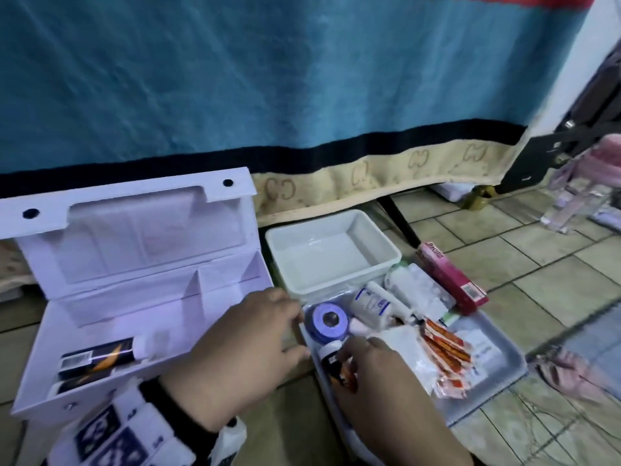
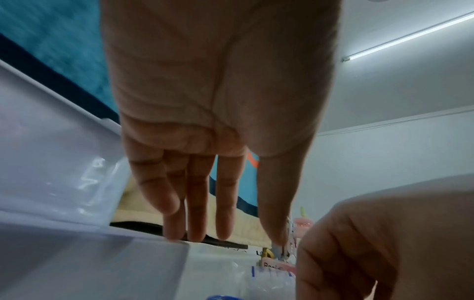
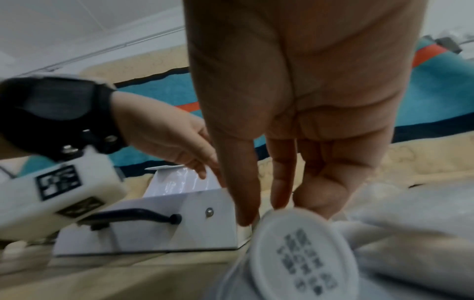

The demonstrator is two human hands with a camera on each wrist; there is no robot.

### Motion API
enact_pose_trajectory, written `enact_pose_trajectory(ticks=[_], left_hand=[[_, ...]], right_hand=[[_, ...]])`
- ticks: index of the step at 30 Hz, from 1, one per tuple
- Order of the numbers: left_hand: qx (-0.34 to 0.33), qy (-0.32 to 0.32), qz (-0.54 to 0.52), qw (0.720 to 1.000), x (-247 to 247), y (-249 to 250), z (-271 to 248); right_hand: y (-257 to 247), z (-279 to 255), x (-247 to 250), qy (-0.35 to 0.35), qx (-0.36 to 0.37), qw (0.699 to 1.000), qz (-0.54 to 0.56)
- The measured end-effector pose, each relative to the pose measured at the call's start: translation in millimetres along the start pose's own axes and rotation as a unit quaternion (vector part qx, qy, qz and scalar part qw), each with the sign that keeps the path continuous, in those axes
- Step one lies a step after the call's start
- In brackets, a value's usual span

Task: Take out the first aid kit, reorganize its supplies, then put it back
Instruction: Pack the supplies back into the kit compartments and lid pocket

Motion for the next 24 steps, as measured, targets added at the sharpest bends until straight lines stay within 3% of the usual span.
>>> enact_pose_trajectory(ticks=[8, 13, 18, 21, 24], left_hand=[[0.044, -0.008, 0.079, 0.996, -10.5, 12.7, 15.6], [0.06, -0.035, 0.12, 0.99, -8.3, 20.5, 15.9], [0.018, -0.066, 0.022, 0.997, -15.8, 31.3, 18.5], [0.037, -0.08, -0.11, 0.99, -15.0, 36.0, 18.5], [0.061, -0.072, -0.164, 0.982, -14.6, 36.2, 20.3]], right_hand=[[4.4, 4.8, -8.2, -0.001, -0.001, 0.999, -0.055], [8.8, 0.6, 1.0, 0.005, -0.025, 0.998, 0.049], [14.1, -3.8, 22.5, 0.024, -0.017, 0.982, 0.184], [19.1, -3.6, 40.7, 0.042, 0.007, 0.977, 0.208], [20.7, 0.1, 52.4, 0.007, 0.042, 0.98, 0.192]])
Point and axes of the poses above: each hand's wrist, its own z-axis towards the middle knuckle, its own x-axis out of the back of the hand, y = z × x, the point moved 4 cm from there along z, towards the middle knuckle, and after that the axes turned 5 degrees about x, right-handed, at the moved point
